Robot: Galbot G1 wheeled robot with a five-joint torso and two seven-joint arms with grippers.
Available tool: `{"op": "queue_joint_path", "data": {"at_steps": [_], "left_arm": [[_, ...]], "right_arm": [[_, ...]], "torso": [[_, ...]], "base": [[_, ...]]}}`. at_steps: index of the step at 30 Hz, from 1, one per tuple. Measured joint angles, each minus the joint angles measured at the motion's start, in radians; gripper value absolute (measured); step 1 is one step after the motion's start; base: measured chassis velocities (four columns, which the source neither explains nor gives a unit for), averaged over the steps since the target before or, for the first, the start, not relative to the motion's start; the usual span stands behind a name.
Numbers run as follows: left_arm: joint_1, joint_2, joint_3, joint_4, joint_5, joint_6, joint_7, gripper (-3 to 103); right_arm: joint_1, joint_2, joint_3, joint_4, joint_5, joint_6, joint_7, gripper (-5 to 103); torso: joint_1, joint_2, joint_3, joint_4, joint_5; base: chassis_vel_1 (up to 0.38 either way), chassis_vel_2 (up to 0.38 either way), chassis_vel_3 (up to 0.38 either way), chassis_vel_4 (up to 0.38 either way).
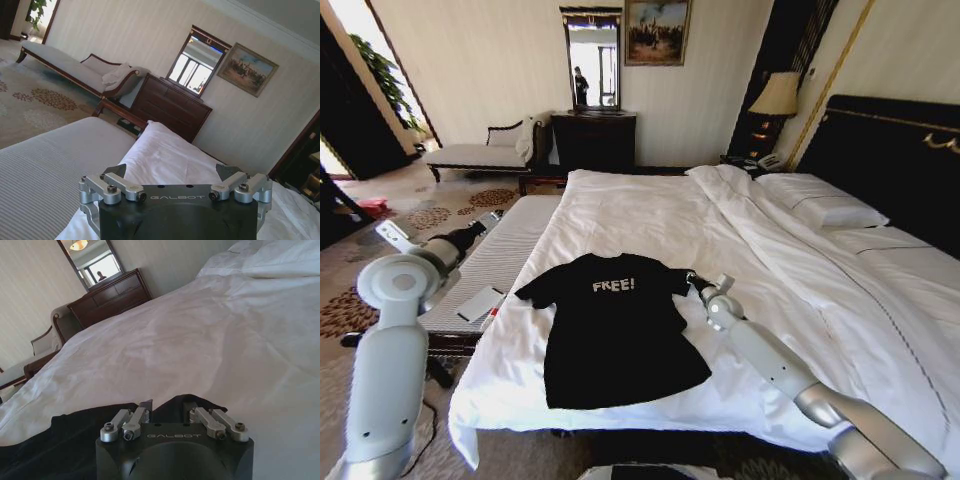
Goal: Fold the clothes on the bed.
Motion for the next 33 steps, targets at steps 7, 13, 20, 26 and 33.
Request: {"op": "queue_joint_path", "data": {"at_steps": [7,13,20,26,33], "left_arm": [[0.014,-0.002,-0.008,-0.006,0.004,-0.001,0.001,100],[0.019,-0.008,-0.003,-0.009,0.012,-0.001,0.001,100],[0.036,-0.011,-0.004,-0.018,0.019,-0.002,0.0,100],[0.054,-0.005,-0.021,-0.02,0.021,-0.002,0.0,100],[0.068,-0.006,-0.035,-0.016,0.028,-0.002,0.0,100]], "right_arm": [[-0.011,-0.013,0.008,-0.002,-0.003,-0.026,0.072,54],[-0.036,-0.021,0.035,0.01,0.016,-0.046,0.1,77],[-0.034,-0.01,0.071,0.012,0.128,-0.055,0.105,97],[-0.018,0.014,0.07,0.01,0.174,-0.048,0.072,100],[-0.002,0.032,0.043,-0.025,0.143,-0.041,0.061,84]], "torso": [[0.0,0.0,0.0,-0.0004,0.0],[0.0,0.0,0.0,-0.0003,0.0001],[0.0,0.0,0.0,-0.0003,0.0001],[0.0,0.0,0.0,0.0,-0.0001],[0.0,0.0,0.0,-0.0001,0.0]], "base": [[0.0,0.0,0.0,0.0],[0.0,0.0,0.0,0.0],[0.0,0.0,0.0,0.0],[0.0,0.0,0.0,0.0],[0.0,0.0,0.0,0.0]]}}
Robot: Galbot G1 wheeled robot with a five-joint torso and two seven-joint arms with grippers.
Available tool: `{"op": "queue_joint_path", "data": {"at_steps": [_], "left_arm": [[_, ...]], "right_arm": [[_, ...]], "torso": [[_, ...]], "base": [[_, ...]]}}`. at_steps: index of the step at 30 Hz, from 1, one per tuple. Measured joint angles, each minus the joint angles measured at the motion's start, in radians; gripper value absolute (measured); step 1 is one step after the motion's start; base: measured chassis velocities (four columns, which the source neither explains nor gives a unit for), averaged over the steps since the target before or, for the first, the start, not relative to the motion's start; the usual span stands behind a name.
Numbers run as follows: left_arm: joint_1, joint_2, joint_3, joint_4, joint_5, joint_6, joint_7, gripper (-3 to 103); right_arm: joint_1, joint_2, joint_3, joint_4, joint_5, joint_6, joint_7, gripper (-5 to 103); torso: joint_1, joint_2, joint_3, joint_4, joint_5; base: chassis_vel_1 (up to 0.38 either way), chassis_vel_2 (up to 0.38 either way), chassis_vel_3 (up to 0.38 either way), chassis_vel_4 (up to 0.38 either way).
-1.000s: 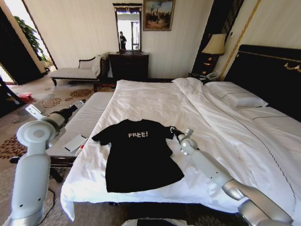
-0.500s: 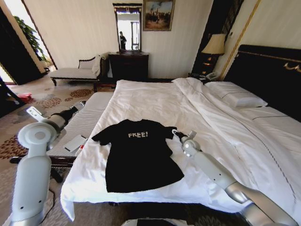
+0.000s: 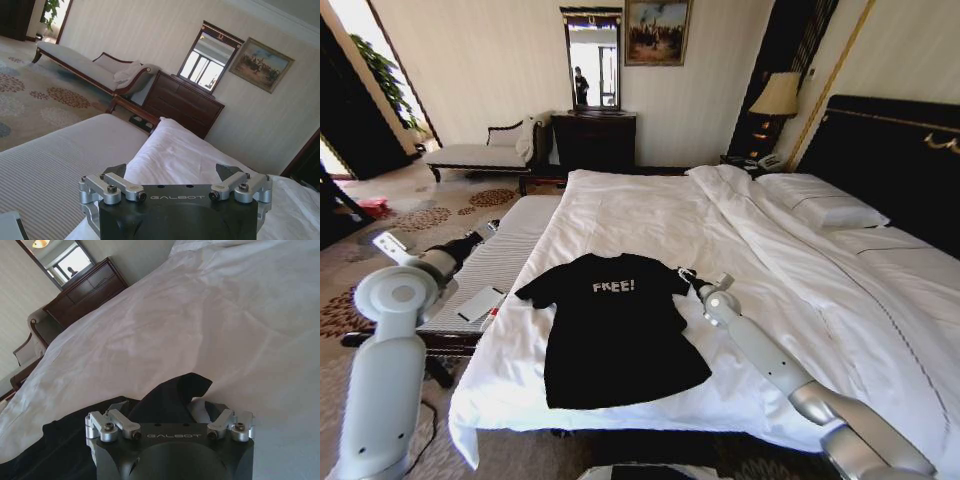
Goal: Fold the clothes on the bed.
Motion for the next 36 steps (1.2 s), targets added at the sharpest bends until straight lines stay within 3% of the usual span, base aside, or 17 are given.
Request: {"op": "queue_joint_path", "data": {"at_steps": [2,9,11,18,21,23,30,36], "left_arm": [[0.0,0.0,-0.002,0.002,0.0,0.0,0.0,100],[-0.025,0.006,-0.002,0.0,-0.025,0.001,-0.002,100],[-0.029,0.007,-0.001,0.0,-0.026,0.001,-0.003,100],[-0.048,0.007,0.012,-0.002,-0.026,0.001,-0.004,100],[-0.047,0.005,0.012,-0.001,-0.025,0.001,-0.004,100],[-0.047,0.004,0.012,0.002,-0.023,0.001,-0.004,100],[-0.044,-0.006,0.013,0.005,-0.013,0.001,-0.002,100],[-0.031,-0.009,0.002,0.003,-0.01,0.001,-0.001,100]], "right_arm": [[0.002,0.0,-0.003,-0.003,-0.004,0.001,0.0,84],[0.006,0.005,-0.011,-0.019,-0.025,0.018,-0.004,51],[0.007,0.006,-0.011,-0.021,-0.027,0.019,-0.005,51],[0.018,0.018,-0.009,-0.044,-0.051,0.036,0.005,19],[0.018,0.015,-0.012,-0.032,-0.054,0.038,0.007,14],[0.015,0.004,-0.028,0.013,-0.056,0.04,0.007,3],[0.015,0.002,-0.123,0.15,-0.06,0.063,0.007,0],[0.036,0.022,-0.2,0.165,-0.079,0.073,0.005,0]], "torso": [[0.0,0.0,0.0,0.0,0.0],[0.0,0.0,0.0,-0.0001,0.0],[0.0,0.0,0.0,-0.0001,0.0],[0.0,0.0,0.0,0.0,0.0001],[0.0,0.0,0.0,-0.0001,0.0001],[0.0,0.0,0.0,-0.0001,-0.0001],[0.0,0.0,0.0,-0.0001,0.0],[0.0,0.0,0.0,0.0001,-0.0001]], "base": [[0.0,0.0,0.0,0.0],[0.0,0.0,0.0,0.0],[0.0,0.0,0.0,0.0],[0.0,0.0,0.0,0.0],[0.0,0.0,0.0,0.0],[0.0,0.0,0.0,0.0],[0.0,0.0,0.0,0.0],[0.0,0.0,0.0,0.0]]}}
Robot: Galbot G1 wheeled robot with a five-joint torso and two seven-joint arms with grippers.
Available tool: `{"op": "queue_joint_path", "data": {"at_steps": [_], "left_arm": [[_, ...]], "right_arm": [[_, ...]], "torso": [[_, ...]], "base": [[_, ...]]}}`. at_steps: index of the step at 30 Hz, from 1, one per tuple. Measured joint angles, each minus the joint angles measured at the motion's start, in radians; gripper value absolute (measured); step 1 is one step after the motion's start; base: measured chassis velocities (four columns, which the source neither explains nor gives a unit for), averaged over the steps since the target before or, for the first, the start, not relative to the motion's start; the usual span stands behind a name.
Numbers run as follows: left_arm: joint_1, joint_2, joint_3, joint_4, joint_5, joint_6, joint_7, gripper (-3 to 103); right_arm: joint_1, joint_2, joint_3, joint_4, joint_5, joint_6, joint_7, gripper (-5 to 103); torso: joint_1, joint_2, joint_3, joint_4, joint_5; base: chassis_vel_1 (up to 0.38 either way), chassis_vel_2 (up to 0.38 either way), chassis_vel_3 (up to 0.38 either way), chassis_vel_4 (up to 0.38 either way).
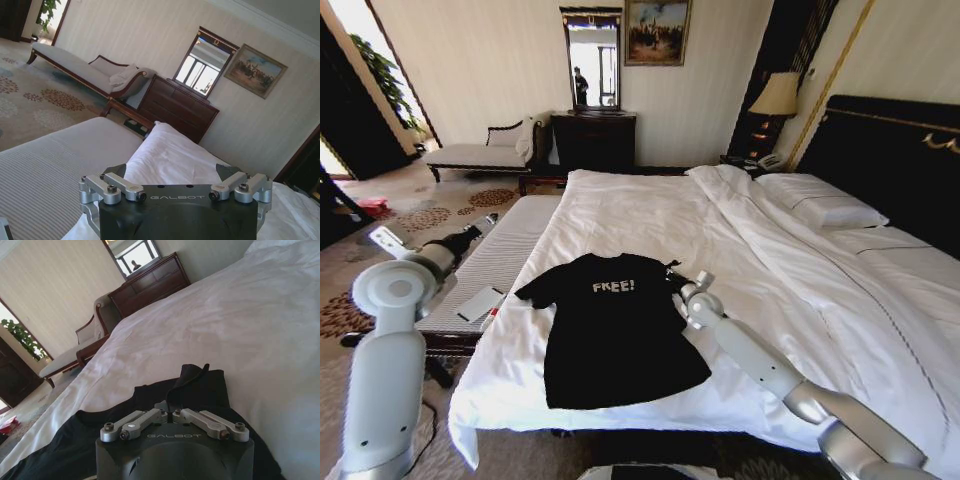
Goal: Fold the clothes on the bed.
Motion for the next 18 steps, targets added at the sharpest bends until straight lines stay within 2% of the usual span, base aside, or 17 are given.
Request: {"op": "queue_joint_path", "data": {"at_steps": [8,18], "left_arm": [[0.039,0.008,-0.037,-0.003,-0.001,0.0,0.005,100],[0.05,0.007,-0.036,-0.006,0.006,-0.001,0.004,100]], "right_arm": [[0.022,0.094,-0.061,-0.057,-0.037,0.015,-0.019,0],[0.028,0.128,-0.072,-0.086,-0.084,0.023,-0.032,-1]], "torso": [[0.0,0.0,0.0,0.0002,-0.0001],[0.0,0.0,0.0,-0.0001,0.0]], "base": [[0.0,0.0,0.0,0.0],[0.0,0.0,0.0,0.0]]}}
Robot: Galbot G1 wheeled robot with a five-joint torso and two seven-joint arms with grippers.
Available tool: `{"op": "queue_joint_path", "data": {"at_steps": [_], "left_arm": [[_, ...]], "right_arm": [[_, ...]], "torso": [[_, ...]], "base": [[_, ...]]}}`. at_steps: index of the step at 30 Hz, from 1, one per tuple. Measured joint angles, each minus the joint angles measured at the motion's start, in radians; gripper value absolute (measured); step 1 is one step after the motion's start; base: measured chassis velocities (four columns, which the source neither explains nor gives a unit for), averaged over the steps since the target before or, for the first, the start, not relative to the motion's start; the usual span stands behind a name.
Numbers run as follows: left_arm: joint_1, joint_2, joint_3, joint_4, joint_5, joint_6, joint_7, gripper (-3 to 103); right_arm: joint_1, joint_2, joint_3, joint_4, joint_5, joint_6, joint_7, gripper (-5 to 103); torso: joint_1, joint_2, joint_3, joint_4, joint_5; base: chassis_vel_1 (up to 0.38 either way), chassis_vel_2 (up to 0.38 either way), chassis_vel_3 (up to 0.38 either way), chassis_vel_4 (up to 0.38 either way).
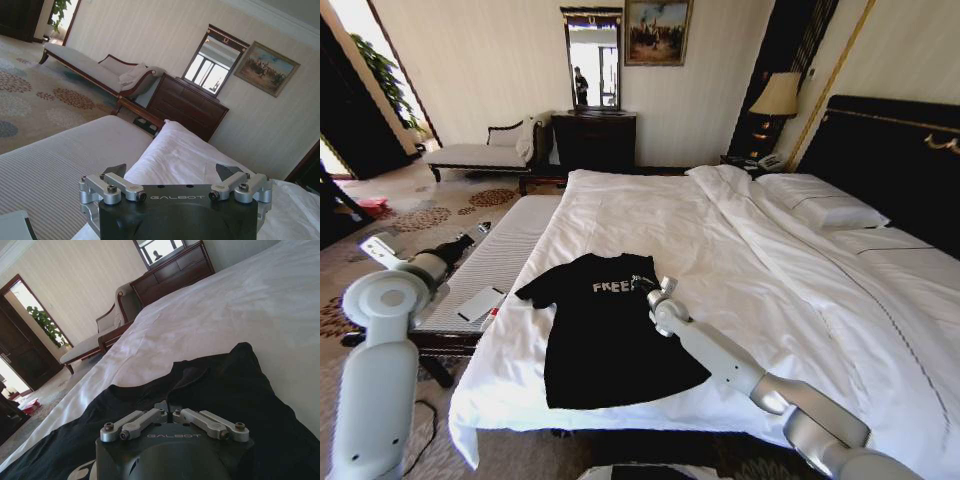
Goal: Fold the clothes on the bed.
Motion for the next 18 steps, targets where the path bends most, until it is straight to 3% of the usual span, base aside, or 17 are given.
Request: {"op": "queue_joint_path", "data": {"at_steps": [1,3,6,7,8,10,13,16,18], "left_arm": [[-0.001,0.0,0.002,0.0,0.001,0.0,-0.001,100],[-0.002,0.0,0.003,0.0,0.002,0.0,-0.001,100],[-0.002,0.0,0.008,0.002,0.006,0.0,-0.002,100],[-0.002,0.0,0.009,0.002,0.007,0.0,-0.002,100],[0.001,-0.003,0.011,0.003,0.012,0.0,-0.002,100],[0.003,-0.005,0.013,0.003,0.014,0.0,-0.002,100],[0.009,-0.01,0.016,0.002,0.021,0.0,-0.002,100],[0.015,-0.011,0.015,0.0,0.022,0.0,-0.003,100],[0.021,-0.011,0.01,-0.002,0.022,0.001,-0.003,100]], "right_arm": [[-0.004,-0.007,0.0,0.003,-0.006,0.003,-0.009,4],[-0.007,-0.014,0.0,0.009,-0.008,0.003,-0.013,4],[-0.022,-0.041,0.0,0.044,-0.009,0.01,-0.035,20],[-0.024,-0.044,0.0,0.048,-0.009,0.012,-0.038,20],[-0.03,-0.049,0.0,0.061,-0.009,0.021,-0.049,31],[-0.032,-0.05,0.0,0.067,-0.008,0.025,-0.055,31],[-0.033,-0.047,-0.002,0.076,-0.007,0.043,-0.078,47],[-0.03,-0.043,-0.007,0.071,-0.013,0.051,-0.094,52],[-0.024,-0.038,-0.01,0.05,-0.033,0.062,-0.114,63]], "torso": [[0.0,0.0,0.0,0.0,0.0001],[0.0,0.0,0.0,0.0,0.0002],[0.0,0.0,0.0,-0.0004,0.0002],[0.0,0.0,0.0,-0.0004,0.0002],[0.0,0.0,0.0,-0.0004,0.0002],[0.0,0.0,0.0,-0.0002,0.0002],[0.0,0.0,0.0,0.0001,0.0001],[0.0,0.0,0.0,0.0,0.0002],[0.0,0.0,0.0,0.0001,0.0002]], "base": [[0.0,0.0,0.0,0.0],[0.0,0.0,0.0,0.0],[0.0,0.0,0.0,0.0],[0.0,0.0,0.0,0.0],[0.0,0.0,0.0,0.0],[0.0,0.0,0.0,0.0],[0.0,0.0,0.0,0.0],[0.0,0.0,0.0,0.0],[0.0,0.0,0.0,0.0]]}}
